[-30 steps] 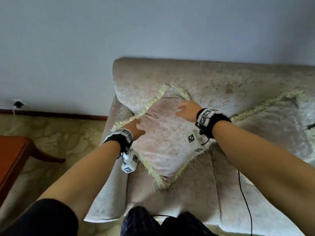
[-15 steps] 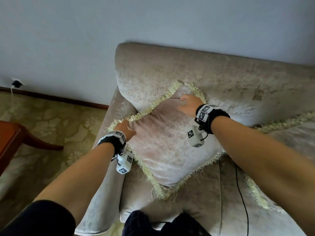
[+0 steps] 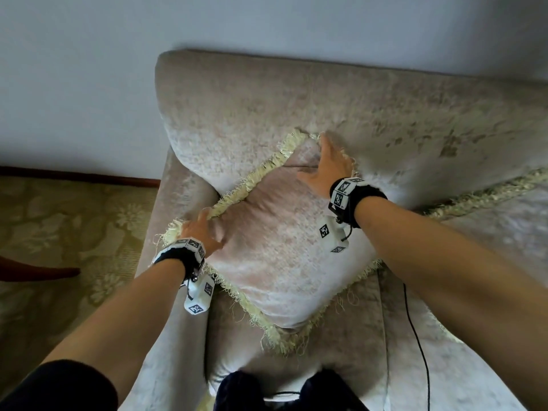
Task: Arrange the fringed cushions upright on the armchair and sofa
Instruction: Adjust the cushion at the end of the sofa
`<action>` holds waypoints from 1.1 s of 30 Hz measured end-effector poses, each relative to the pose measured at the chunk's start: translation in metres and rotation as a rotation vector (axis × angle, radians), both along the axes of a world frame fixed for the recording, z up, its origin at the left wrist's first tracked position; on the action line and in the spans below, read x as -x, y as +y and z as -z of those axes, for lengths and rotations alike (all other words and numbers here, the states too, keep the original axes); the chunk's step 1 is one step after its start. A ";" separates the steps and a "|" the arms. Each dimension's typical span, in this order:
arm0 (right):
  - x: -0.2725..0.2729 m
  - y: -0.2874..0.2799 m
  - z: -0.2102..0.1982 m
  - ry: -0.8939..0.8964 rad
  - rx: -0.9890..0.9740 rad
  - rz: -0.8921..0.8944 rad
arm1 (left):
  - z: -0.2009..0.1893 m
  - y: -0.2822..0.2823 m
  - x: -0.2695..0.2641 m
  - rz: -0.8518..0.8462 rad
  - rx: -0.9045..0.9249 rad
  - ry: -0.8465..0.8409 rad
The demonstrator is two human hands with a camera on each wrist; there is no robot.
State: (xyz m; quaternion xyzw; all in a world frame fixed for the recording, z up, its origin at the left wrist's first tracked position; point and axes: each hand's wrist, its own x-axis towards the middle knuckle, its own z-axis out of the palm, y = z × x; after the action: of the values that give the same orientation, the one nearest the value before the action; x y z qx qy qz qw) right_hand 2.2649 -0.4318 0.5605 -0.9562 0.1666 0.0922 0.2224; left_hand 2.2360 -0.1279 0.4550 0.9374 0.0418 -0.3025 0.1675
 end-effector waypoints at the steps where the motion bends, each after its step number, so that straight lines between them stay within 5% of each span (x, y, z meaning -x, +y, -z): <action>1: -0.001 0.001 0.001 0.030 0.019 0.001 | 0.002 0.000 -0.001 0.015 -0.050 0.014; 7: 0.004 -0.013 -0.007 0.177 0.022 0.007 | -0.025 -0.006 -0.012 0.258 -0.170 0.134; 12: 0.024 -0.058 -0.048 0.135 -0.143 0.209 | -0.072 -0.029 -0.026 0.263 -0.002 0.027; 17: 0.070 -0.103 -0.083 -0.034 -0.312 0.423 | -0.133 -0.059 -0.053 0.294 0.031 -0.132; 25: 0.106 -0.156 -0.097 -0.003 -0.540 0.547 | -0.213 -0.117 -0.079 0.366 -0.231 -0.609; 33: 0.089 -0.153 -0.095 0.220 -0.302 0.150 | -0.195 -0.127 -0.084 0.338 -0.263 -0.281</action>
State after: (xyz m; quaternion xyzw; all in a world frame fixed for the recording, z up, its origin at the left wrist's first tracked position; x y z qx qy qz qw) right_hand 2.1762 -0.5849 0.6553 -0.8811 0.2450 0.2034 0.3497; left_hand 2.3198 -0.2544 0.6498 0.9776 -0.1003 -0.1850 -0.0048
